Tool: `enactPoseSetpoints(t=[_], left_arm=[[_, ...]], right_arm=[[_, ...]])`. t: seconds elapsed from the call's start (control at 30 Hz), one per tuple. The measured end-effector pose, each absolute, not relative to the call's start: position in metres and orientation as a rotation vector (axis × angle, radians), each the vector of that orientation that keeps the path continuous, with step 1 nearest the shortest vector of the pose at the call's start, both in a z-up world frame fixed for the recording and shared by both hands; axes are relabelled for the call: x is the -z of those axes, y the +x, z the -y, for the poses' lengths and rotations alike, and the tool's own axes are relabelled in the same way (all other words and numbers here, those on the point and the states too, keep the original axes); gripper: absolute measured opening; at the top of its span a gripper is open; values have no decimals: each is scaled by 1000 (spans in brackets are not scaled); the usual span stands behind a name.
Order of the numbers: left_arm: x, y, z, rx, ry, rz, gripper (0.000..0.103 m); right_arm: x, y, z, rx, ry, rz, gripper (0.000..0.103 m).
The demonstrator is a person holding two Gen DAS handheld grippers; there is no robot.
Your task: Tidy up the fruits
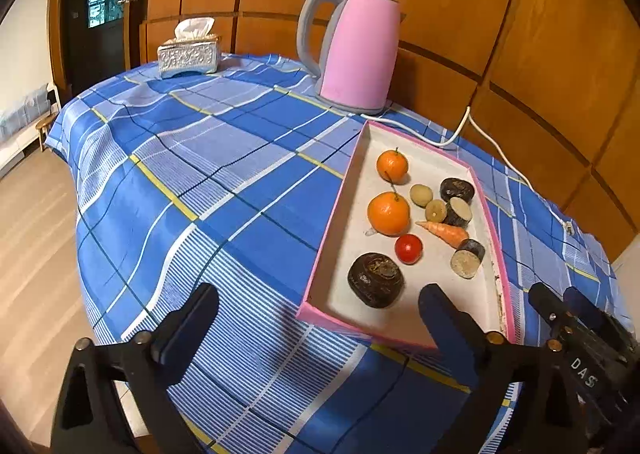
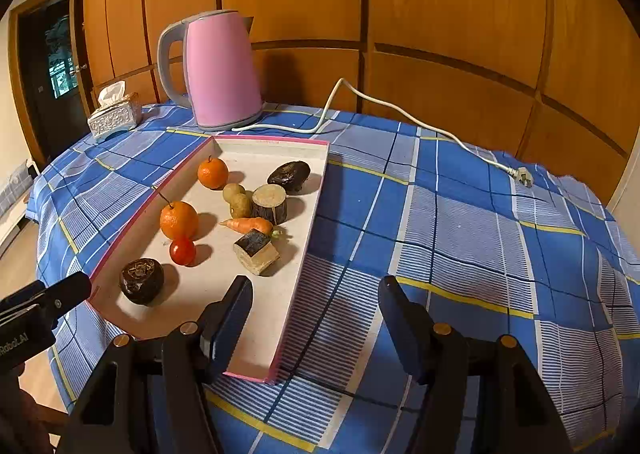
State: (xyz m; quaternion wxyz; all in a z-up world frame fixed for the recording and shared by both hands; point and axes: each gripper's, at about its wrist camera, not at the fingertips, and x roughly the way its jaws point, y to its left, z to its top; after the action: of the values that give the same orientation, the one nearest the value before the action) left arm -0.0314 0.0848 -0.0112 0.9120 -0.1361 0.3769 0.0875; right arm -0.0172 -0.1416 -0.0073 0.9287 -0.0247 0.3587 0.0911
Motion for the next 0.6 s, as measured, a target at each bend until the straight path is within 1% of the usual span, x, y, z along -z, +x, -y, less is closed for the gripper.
enactPoseSetpoints(t=[0.6], left_arm=[[2, -32, -75, -243, -214, -750, 103]], right_arm=[[6, -27, 136, -199, -73, -702, 66]])
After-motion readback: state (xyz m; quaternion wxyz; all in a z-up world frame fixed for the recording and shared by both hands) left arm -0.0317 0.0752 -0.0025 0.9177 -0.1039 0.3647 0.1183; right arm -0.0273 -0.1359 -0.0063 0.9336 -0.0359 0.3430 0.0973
